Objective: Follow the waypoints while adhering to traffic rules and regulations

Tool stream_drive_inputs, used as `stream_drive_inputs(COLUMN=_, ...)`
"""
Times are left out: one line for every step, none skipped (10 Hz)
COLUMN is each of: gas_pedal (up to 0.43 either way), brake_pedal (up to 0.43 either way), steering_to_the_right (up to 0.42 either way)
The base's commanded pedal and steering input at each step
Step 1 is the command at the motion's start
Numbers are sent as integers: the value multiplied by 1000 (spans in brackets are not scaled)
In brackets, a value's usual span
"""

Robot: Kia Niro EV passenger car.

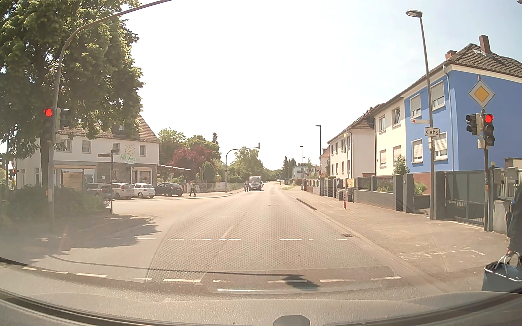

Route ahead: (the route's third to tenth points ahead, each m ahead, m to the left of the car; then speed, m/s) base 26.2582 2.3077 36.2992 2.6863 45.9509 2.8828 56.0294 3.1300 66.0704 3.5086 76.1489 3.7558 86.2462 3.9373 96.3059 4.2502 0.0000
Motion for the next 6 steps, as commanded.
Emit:
stream_drive_inputs(gas_pedal=0, brake_pedal=262, steering_to_the_right=0)
stream_drive_inputs(gas_pedal=0, brake_pedal=262, steering_to_the_right=0)
stream_drive_inputs(gas_pedal=0, brake_pedal=262, steering_to_the_right=0)
stream_drive_inputs(gas_pedal=0, brake_pedal=262, steering_to_the_right=0)
stream_drive_inputs(gas_pedal=0, brake_pedal=262, steering_to_the_right=0)
stream_drive_inputs(gas_pedal=0, brake_pedal=262, steering_to_the_right=0)
